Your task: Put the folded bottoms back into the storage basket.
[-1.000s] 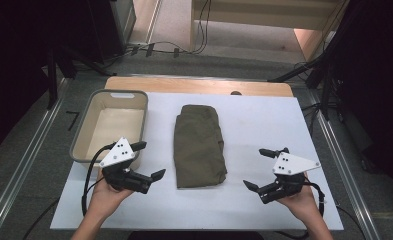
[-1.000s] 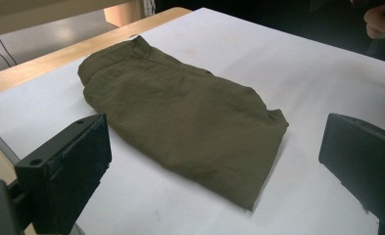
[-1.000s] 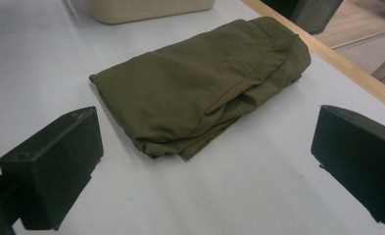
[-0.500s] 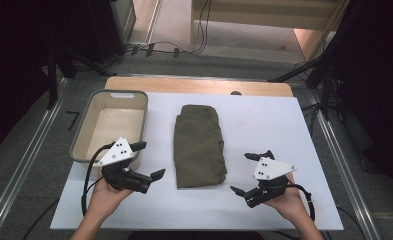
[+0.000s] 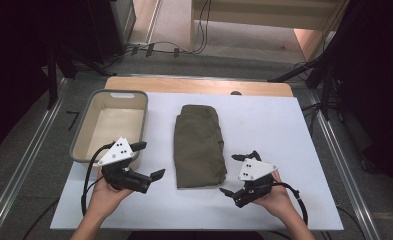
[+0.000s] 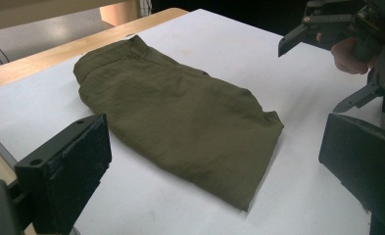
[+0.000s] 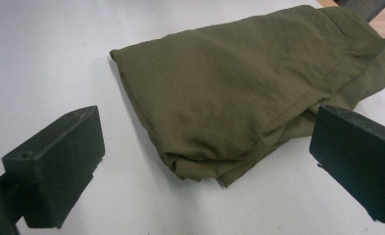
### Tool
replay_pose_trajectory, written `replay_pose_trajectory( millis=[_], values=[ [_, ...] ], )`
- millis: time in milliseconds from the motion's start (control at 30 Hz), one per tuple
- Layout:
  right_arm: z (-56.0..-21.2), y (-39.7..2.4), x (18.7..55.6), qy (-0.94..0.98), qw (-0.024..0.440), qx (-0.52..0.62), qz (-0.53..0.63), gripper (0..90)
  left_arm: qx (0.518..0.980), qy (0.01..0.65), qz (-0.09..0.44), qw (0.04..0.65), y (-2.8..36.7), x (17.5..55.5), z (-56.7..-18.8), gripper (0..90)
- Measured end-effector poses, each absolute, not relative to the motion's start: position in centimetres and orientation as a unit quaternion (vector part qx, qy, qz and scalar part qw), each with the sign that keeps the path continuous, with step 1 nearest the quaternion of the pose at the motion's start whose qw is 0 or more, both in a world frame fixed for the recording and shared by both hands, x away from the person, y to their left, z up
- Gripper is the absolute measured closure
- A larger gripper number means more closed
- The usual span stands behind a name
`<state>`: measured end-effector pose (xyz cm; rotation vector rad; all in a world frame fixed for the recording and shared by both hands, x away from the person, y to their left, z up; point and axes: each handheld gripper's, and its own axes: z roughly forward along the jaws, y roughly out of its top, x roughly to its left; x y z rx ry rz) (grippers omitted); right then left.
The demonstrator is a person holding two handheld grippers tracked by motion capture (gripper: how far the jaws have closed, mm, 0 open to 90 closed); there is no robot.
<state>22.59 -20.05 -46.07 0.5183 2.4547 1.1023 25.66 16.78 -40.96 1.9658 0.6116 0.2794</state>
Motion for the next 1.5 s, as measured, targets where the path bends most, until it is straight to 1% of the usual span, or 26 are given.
replay_pose_trajectory(
  millis=[33, 67, 633, 800, 833, 933, 1033, 1067, 1100, 1133, 1167, 1200, 1233, 1333, 1433, 1467, 1500],
  values=[
    [-46.1, -19.9, 22.7, 0.878, 0.199, 0.184, 0.394, 0.0, 0.816, 0.254, 0.116, 0.507, 16.8, 25.7, -41.0, 0.0],
    [-46.3, -19.8, 22.7, 0.879, 0.196, 0.177, 0.398, 3.3, 0.816, 0.254, 0.116, 0.506, 16.8, 25.7, -41.0, 0.0],
    [-47.7, -17.9, 23.7, 0.891, 0.184, 0.159, 0.384, 3.7, 0.818, 0.254, 0.110, 0.504, 16.7, 25.8, -41.2, 0.0],
    [-48.4, -16.9, 23.7, 0.899, 0.184, 0.145, 0.371, 5.9, 0.818, 0.255, 0.109, 0.503, 16.6, 25.8, -41.3, 0.0],
    [-48.8, -16.6, 23.6, 0.902, 0.191, 0.137, 0.362, 10.9, 0.819, 0.254, 0.110, 0.502, 16.7, 25.8, -41.3, 0.0],
    [-49.1, -16.3, 23.6, 0.907, 0.195, 0.130, 0.349, 11.4, 0.819, 0.255, 0.108, 0.503, 16.6, 25.8, -41.3, 0.0],
    [-49.7, -15.9, 23.5, 0.914, 0.196, 0.121, 0.335, 13.8, 0.819, 0.255, 0.108, 0.502, 16.6, 25.8, -41.3, 0.0],
    [-49.9, -15.8, 23.5, 0.916, 0.195, 0.120, 0.329, 21.3, 0.819, 0.255, 0.108, 0.502, 16.6, 25.8, -41.4, 0.0],
    [-50.0, -15.8, 23.5, 0.917, 0.197, 0.118, 0.327, 23.3, 0.820, 0.255, 0.108, 0.502, 16.6, 25.8, -41.4, 0.0],
    [-50.0, -15.8, 23.6, 0.917, 0.200, 0.118, 0.325, 23.4, 0.820, 0.255, 0.108, 0.502, 16.6, 25.8, -41.4, 0.0],
    [-50.1, -15.8, 23.6, 0.917, 0.201, 0.119, 0.324, 25.5, 0.820, 0.255, 0.108, 0.502, 16.6, 25.8, -41.4, 0.0],
    [-50.2, -15.8, 23.6, 0.918, 0.200, 0.116, 0.323, 29.3, 0.820, 0.255, 0.108, 0.502, 16.6, 25.8, -41.4, 0.0],
    [-50.2, -15.8, 23.6, 0.918, 0.200, 0.116, 0.323, 29.3, 0.820, 0.255, 0.108, 0.502, 16.6, 25.8, -41.4, 0.0],
    [-50.4, -15.8, 23.4, 0.918, 0.211, 0.104, 0.321, 37.6, 0.821, 0.255, 0.108, 0.500, 16.6, 25.8, -41.4, 0.0],
    [-50.5, -15.7, 23.5, 0.918, 0.213, 0.104, 0.319, 43.3, 0.821, 0.255, 0.108, 0.499, 16.5, 25.8, -41.5, 0.0],
    [-50.5, -15.7, 23.5, 0.918, 0.213, 0.104, 0.319, 43.3, 0.821, 0.255, 0.108, 0.499, 16.5, 25.8, -41.5, 0.0],
    [-50.7, -15.8, 23.6, 0.918, 0.210, 0.103, 0.320, 47.3, 0.822, 0.255, 0.107, 0.498, 16.5, 25.8, -41.5, 0.0]
  ],
)
